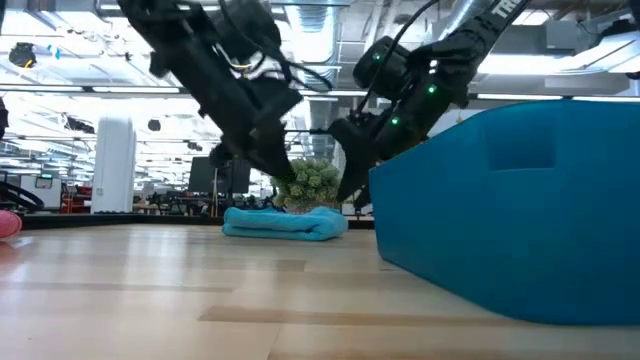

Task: Fold microfiber towels
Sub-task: Stack the folded blue microfiber cloth into the blue bin

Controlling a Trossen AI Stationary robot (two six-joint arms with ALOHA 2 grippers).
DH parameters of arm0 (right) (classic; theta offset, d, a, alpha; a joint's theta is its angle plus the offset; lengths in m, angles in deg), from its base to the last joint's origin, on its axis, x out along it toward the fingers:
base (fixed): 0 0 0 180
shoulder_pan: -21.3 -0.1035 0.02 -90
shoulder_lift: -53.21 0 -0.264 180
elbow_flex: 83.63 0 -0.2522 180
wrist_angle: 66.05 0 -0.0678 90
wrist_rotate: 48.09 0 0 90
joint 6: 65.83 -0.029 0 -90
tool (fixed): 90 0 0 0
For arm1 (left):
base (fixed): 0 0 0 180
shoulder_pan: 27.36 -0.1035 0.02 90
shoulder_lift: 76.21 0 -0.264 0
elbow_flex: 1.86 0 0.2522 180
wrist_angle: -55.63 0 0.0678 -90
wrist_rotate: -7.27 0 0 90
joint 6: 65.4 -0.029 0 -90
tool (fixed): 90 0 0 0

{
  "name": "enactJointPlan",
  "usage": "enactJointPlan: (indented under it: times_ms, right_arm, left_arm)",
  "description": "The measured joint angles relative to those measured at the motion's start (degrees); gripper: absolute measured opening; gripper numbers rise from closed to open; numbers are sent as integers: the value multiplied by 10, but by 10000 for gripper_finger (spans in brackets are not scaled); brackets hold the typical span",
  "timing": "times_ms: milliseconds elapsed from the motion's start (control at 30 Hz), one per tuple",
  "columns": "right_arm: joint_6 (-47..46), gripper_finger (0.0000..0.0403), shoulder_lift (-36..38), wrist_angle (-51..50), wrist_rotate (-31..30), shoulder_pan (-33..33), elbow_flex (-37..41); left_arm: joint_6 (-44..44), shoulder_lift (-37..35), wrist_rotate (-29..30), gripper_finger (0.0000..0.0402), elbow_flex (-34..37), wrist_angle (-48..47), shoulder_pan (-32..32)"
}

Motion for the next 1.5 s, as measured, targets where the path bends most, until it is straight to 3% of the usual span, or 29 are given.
enactJointPlan:
  times_ms: [200,333,633,867,1133,1500]
  right_arm:
    - [-90,229,3,-25,19,-28,0]
    - [-150,230,-2,-48,-6,-42,0]
    - [-223,230,-15,23,-16,-39,-1]
    - [-240,230,-55,73,-2,-37,0]
    - [-261,230,-89,115,24,-35,-2]
    - [-222,230,-62,41,61,-40,-1]
  left_arm:
    - [-36,51,-27,0,2,-5,-61]
    - [-42,59,-29,0,13,-13,-91]
    - [-12,67,-28,0,58,36,-108]
    - [35,87,-32,0,88,125,-85]
    - [66,95,-11,0,90,127,-65]
    - [128,96,-3,0,92,127,-62]
